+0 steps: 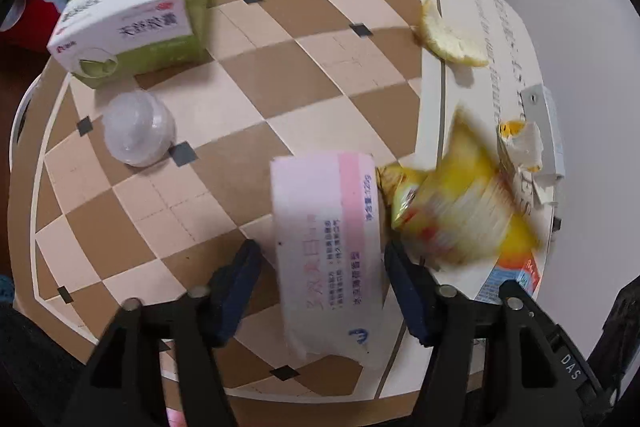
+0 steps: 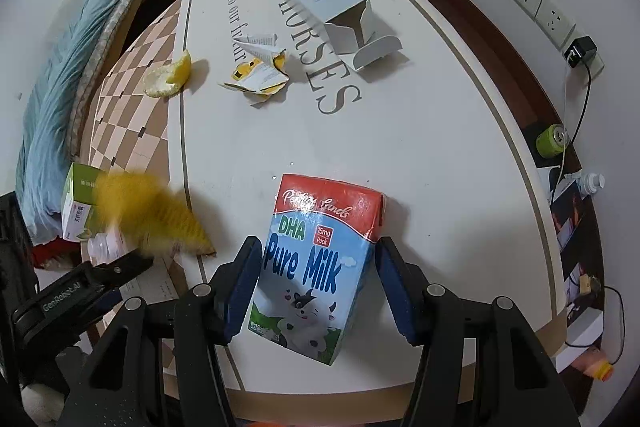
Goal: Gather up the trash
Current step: 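Grasp the Pure Milk carton with the right tool while the left tool grasps the white toothpaste box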
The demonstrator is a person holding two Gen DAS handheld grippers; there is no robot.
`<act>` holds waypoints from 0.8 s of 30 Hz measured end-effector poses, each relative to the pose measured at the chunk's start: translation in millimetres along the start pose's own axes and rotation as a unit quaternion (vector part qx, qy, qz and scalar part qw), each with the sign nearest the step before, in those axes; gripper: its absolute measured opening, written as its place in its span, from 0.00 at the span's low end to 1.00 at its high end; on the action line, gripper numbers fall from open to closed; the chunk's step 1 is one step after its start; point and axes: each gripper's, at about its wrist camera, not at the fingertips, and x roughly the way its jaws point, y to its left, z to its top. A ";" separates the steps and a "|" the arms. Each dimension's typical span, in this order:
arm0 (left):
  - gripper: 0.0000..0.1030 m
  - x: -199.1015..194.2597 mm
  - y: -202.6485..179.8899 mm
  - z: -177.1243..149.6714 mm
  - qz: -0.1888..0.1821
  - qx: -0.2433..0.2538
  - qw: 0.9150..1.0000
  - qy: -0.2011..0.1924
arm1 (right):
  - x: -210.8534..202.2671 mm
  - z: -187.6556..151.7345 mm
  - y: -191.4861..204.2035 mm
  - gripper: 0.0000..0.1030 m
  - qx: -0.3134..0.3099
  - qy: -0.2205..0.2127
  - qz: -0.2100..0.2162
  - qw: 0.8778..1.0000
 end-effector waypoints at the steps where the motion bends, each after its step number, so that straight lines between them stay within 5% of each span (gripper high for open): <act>1: 0.42 -2.3 -1.0 -2.0 0.007 0.010 1.000 -0.007 | 0.0 -0.7 1.2 0.59 -0.006 0.004 0.000 1.000; 8: 0.42 -24.0 11.1 -37.2 0.103 0.129 0.985 -0.043 | 1.8 -17.2 20.4 0.59 -0.090 0.034 -0.003 0.995; 11: 0.42 -28.5 26.2 -47.6 0.112 0.134 0.984 -0.044 | 6.0 -29.8 43.1 0.60 -0.164 0.062 -0.021 0.984; 14: 0.44 -20.5 41.5 -47.4 0.105 0.101 0.989 -0.030 | 6.0 -37.3 51.0 0.88 -0.171 0.058 -0.049 0.982; 15: 0.45 -16.1 43.1 -44.9 0.099 0.089 0.991 -0.025 | 2.5 -39.7 50.8 0.89 -0.153 0.041 -0.039 0.987; 21: 0.46 -13.7 34.5 -45.0 0.108 0.083 0.990 -0.049 | 5.4 -58.3 47.4 0.87 -0.073 -0.006 -0.048 0.996; 24: 0.46 -18.0 35.1 -51.4 0.106 0.087 0.989 -0.055 | 10.0 -69.1 49.2 0.71 -0.061 -0.039 -0.065 0.995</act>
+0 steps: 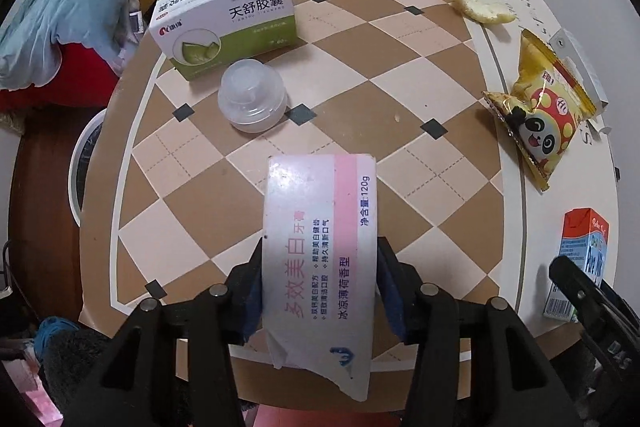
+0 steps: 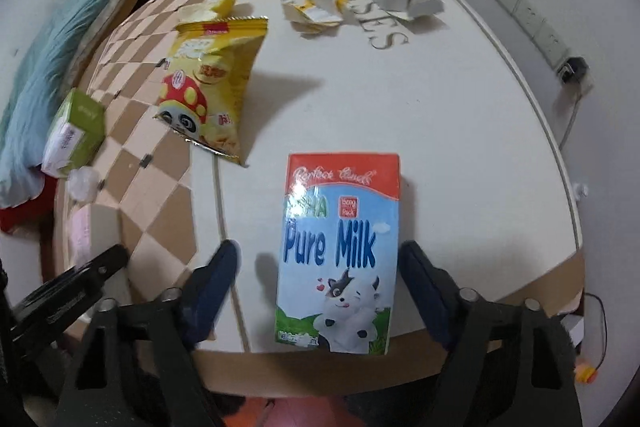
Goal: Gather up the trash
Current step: 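Carry the milk carton and toothpaste box with both tools over the bin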
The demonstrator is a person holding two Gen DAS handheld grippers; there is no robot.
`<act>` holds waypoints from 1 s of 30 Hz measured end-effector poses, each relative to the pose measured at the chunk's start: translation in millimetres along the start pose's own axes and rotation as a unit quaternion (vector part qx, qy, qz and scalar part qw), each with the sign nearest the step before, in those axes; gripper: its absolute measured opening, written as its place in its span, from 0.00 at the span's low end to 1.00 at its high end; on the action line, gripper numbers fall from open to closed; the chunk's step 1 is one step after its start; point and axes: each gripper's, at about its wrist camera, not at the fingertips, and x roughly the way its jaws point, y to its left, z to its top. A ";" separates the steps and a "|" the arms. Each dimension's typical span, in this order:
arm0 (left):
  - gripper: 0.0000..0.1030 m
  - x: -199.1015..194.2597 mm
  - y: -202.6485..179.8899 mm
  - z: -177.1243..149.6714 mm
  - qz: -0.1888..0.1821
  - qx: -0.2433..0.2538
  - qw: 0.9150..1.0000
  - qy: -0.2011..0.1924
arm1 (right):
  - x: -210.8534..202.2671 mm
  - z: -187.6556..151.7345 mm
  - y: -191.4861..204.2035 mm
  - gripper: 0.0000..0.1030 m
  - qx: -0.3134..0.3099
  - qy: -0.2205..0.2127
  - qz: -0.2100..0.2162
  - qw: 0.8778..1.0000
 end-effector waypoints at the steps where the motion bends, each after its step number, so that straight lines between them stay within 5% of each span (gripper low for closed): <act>1: 0.46 -1.6 -1.6 -1.4 0.000 0.001 1.000 -0.002 | 0.3 -2.7 3.1 0.68 -0.003 -0.010 -0.017 1.000; 5: 0.42 -6.2 -7.0 -4.1 -0.001 0.004 1.000 -0.009 | -0.1 -7.1 4.8 0.52 0.001 -0.031 -0.043 0.999; 15: 0.42 -66.5 8.2 -5.6 0.004 0.010 0.997 -0.076 | -30.7 -5.7 22.6 0.51 -0.050 -0.062 0.011 0.997; 21: 0.42 -120.0 65.1 1.2 0.011 -0.010 0.991 -0.132 | -62.8 -7.3 93.9 0.51 -0.136 -0.088 0.059 0.985; 30: 0.42 -160.8 206.1 8.0 0.047 -0.088 0.980 -0.174 | -81.6 -14.3 260.5 0.51 -0.247 -0.102 0.160 0.950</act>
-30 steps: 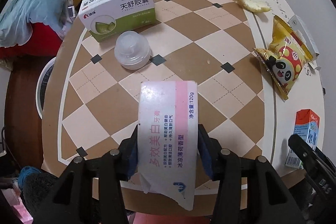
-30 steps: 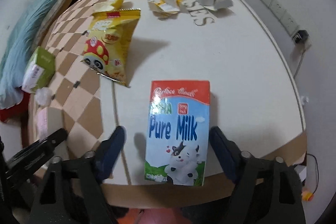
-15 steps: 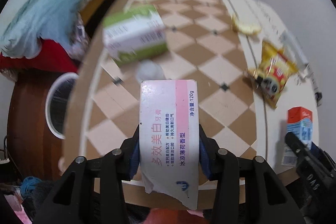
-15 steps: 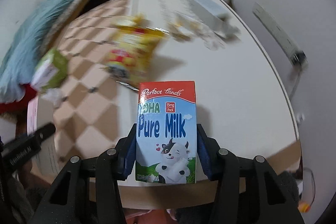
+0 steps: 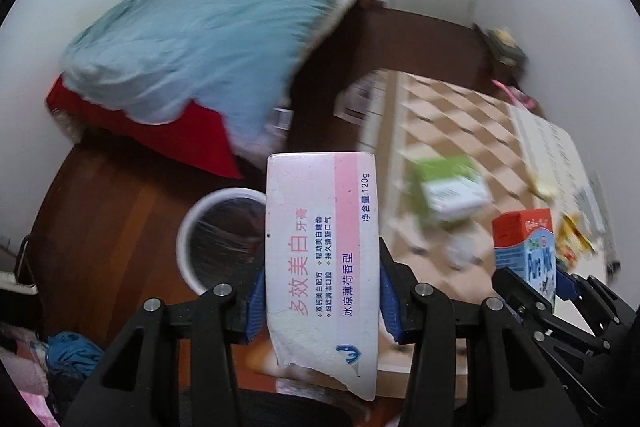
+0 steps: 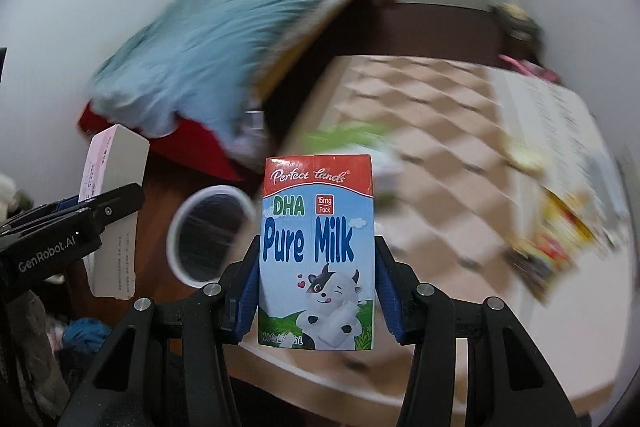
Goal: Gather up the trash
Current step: 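Carry the milk carton and toothpaste box with both tools over the bin, then open both tools to drop the carton and toothpaste box into the bin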
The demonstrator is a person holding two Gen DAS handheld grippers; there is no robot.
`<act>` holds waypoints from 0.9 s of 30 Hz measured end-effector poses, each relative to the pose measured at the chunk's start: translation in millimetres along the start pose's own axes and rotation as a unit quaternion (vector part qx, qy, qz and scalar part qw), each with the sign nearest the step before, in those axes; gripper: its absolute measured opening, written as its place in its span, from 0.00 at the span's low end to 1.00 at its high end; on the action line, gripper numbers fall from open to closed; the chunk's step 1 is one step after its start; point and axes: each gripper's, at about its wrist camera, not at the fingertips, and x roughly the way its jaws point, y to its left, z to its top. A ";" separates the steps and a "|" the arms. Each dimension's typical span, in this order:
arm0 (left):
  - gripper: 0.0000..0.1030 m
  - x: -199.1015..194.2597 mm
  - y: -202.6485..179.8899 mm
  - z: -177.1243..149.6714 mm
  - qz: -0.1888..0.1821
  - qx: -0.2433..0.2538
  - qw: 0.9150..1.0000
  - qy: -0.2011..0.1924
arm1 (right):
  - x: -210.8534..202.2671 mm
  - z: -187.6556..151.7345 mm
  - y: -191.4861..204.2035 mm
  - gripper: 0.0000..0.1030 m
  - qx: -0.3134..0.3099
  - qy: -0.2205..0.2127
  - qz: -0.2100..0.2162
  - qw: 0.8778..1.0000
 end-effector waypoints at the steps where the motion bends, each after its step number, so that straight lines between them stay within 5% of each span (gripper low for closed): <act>1: 0.42 2.7 20.0 3.4 0.008 -0.012 1.000 -0.001 | 9.2 6.0 14.3 0.51 -0.010 0.003 0.008 1.000; 6: 0.42 37.2 90.0 8.4 0.033 -0.060 0.998 0.019 | 75.2 31.2 84.7 0.51 -0.045 0.033 0.046 0.997; 10: 0.42 93.4 145.0 10.0 0.015 -0.107 0.992 0.070 | 139.8 39.2 122.8 0.51 -0.051 0.076 0.065 0.994; 17: 0.42 200.2 208.9 11.3 -0.074 -0.186 0.965 0.168 | 250.8 39.3 164.3 0.51 -0.038 0.162 0.078 0.983; 24: 0.44 245.6 232.4 6.6 -0.105 -0.222 0.947 0.209 | 315.2 35.7 186.4 0.52 -0.041 0.200 0.073 0.976; 26: 0.58 251.0 238.3 5.3 -0.099 -0.224 0.946 0.212 | 330.1 35.3 188.1 0.54 -0.037 0.211 0.074 0.974; 27: 0.79 252.4 242.3 5.2 -0.096 -0.227 0.946 0.209 | 336.9 35.7 186.9 0.69 -0.035 0.217 0.074 0.973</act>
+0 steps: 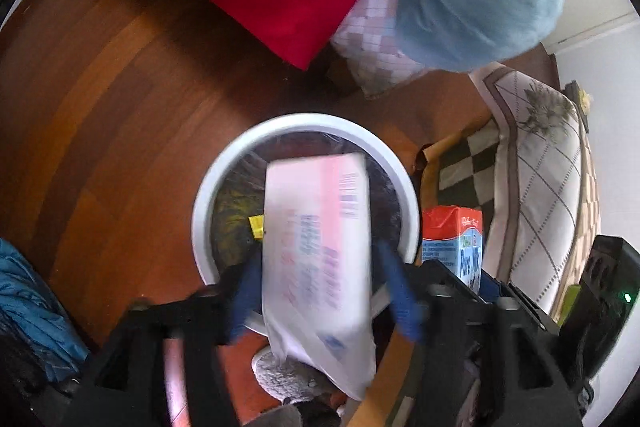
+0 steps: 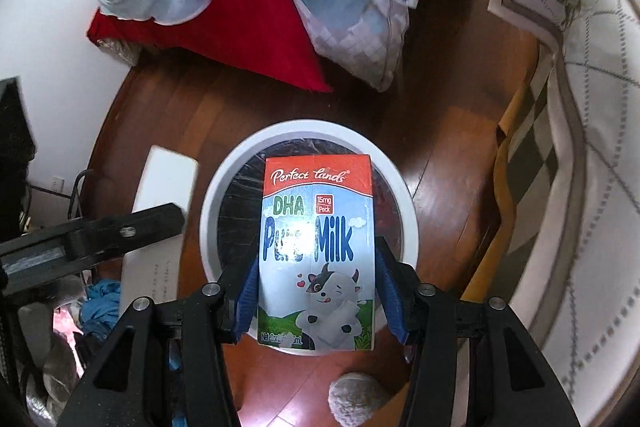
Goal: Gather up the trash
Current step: 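Open both tools to drop the carton and toothpaste box into the bin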
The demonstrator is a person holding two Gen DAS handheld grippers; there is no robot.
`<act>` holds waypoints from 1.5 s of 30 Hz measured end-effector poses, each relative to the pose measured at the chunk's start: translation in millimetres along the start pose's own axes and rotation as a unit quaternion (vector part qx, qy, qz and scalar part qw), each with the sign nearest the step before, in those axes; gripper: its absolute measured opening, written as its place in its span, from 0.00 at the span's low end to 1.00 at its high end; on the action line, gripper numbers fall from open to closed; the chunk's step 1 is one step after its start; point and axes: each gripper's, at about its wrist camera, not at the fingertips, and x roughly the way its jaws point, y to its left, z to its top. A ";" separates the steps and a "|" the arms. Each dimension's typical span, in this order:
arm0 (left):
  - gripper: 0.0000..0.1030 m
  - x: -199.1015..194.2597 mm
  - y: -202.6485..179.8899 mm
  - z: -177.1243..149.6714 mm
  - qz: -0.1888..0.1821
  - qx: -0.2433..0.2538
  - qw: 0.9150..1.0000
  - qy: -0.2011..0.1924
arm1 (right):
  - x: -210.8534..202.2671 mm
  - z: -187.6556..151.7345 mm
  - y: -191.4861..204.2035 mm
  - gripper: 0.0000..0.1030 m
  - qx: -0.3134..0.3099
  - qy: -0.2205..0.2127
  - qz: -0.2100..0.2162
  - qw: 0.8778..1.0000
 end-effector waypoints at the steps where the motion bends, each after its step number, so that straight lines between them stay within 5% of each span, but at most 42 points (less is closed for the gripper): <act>1: 0.95 -1.6 4.5 0.6 0.003 -0.005 1.000 -0.008 | 5.4 1.5 -2.5 0.82 0.006 0.005 -0.003 1.000; 2: 0.97 -5.4 8.3 0.0 0.008 -0.007 1.000 -0.018 | 4.6 2.9 -5.8 0.98 0.008 0.004 -0.008 1.000; 10: 0.97 -36.8 13.1 -25.4 0.150 0.030 0.984 -0.088 | -10.3 -10.8 8.7 0.99 -0.040 -0.005 -0.070 0.997; 15: 0.97 -64.9 7.6 -49.4 0.191 0.050 0.973 -0.124 | -35.7 -28.5 19.1 0.99 -0.053 -0.012 -0.084 0.995; 31: 0.97 -153.6 -23.0 -130.4 0.183 0.072 0.960 -0.197 | -161.7 -93.1 31.9 0.99 -0.062 -0.088 -0.079 0.991; 45: 0.97 -229.3 -66.5 -203.6 0.158 0.088 0.949 -0.258 | -278.4 -156.8 18.4 0.99 -0.035 -0.171 -0.018 0.984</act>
